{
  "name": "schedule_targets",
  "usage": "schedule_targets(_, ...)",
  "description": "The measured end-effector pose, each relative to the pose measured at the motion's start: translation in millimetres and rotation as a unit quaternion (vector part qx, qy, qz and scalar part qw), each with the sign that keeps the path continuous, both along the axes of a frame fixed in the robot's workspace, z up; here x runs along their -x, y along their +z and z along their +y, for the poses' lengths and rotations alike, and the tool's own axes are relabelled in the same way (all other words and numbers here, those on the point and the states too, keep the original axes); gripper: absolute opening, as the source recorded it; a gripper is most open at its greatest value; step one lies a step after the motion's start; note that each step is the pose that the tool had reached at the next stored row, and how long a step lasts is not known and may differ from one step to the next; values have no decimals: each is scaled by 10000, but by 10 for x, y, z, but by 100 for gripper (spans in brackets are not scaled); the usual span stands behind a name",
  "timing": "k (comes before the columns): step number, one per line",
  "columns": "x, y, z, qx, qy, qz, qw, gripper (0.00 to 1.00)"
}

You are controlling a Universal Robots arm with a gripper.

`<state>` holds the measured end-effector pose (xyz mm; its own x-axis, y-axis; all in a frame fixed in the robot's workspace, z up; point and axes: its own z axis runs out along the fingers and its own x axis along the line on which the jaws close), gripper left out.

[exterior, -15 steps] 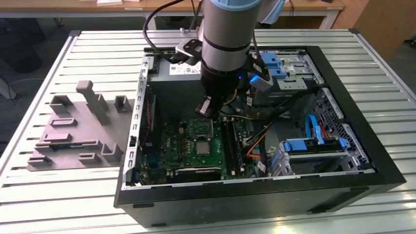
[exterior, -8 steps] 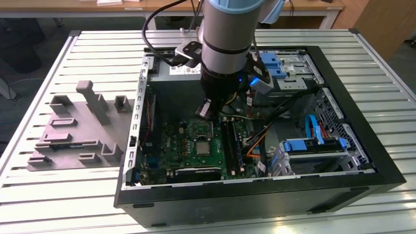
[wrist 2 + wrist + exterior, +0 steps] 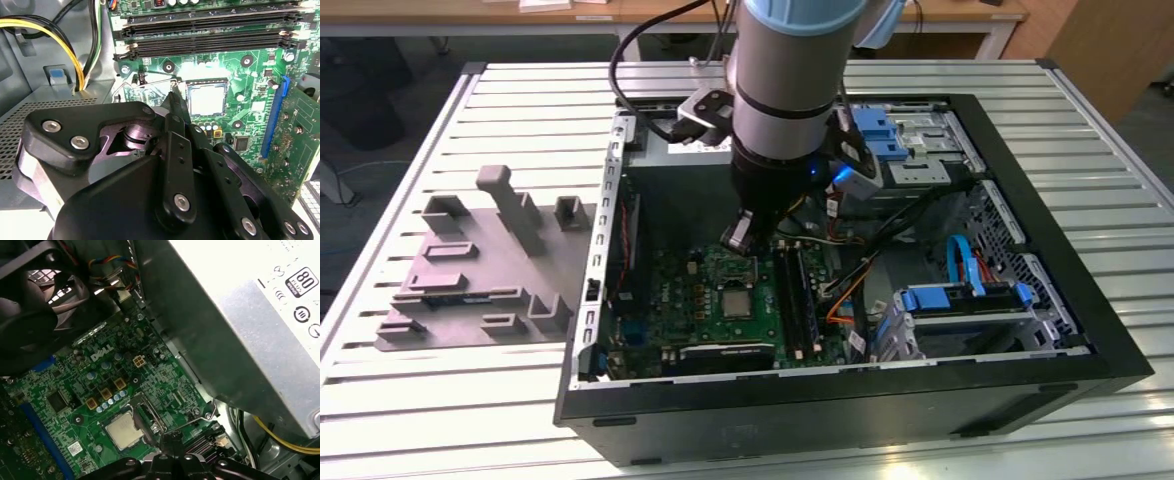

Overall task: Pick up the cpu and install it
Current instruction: 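Close the cpu cover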

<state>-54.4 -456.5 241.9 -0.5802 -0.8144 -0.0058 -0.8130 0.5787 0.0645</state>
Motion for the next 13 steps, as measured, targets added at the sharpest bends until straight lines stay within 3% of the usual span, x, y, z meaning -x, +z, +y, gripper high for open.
schedule_targets(7,0,0,-34,19,2,0,10000,11)
schedule_targets(13,31,0,-144,19,14,0,10000,11)
